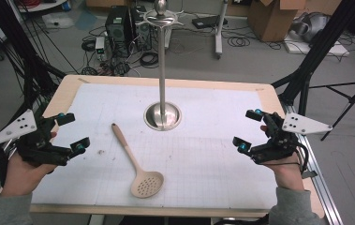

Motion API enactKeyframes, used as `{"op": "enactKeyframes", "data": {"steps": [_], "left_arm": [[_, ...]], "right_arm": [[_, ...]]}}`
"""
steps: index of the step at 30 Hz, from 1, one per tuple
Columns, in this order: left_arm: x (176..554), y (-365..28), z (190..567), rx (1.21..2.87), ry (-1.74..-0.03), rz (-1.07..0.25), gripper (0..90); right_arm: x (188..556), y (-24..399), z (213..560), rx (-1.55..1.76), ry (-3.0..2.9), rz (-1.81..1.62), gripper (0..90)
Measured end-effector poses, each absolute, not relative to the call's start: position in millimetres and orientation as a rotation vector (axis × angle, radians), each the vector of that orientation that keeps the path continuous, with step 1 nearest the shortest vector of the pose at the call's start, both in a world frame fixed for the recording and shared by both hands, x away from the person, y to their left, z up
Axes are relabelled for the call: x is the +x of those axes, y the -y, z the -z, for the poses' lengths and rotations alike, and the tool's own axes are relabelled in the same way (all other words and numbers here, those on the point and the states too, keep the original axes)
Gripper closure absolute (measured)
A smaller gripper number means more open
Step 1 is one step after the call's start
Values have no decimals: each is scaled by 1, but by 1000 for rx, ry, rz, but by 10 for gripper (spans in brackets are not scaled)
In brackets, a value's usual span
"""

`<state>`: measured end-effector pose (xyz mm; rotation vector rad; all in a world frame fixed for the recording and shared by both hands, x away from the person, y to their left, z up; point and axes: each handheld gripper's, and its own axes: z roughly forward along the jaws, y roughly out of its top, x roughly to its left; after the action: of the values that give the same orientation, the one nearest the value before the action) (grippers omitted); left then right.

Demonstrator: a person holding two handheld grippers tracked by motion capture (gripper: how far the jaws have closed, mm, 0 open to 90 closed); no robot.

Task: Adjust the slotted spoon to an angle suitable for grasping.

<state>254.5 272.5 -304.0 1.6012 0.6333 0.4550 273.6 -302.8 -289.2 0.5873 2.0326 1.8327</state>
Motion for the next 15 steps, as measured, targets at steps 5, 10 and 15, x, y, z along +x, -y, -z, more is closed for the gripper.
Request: {"op": "enactKeyframes", "data": {"steps": [5, 10, 15], "left_arm": [[261, -265, 313, 1642, -659, -414, 19], [264, -259, 317, 1664, -632, -415, 24], [267, -257, 321, 1704, -644, -422, 221]], "right_arm": [[275, 305, 291, 612, -2046, -1836, 2], [275, 305, 294, 646, -2086, -1809, 2], [276, 303, 295, 651, -2105, -1798, 2]]}}
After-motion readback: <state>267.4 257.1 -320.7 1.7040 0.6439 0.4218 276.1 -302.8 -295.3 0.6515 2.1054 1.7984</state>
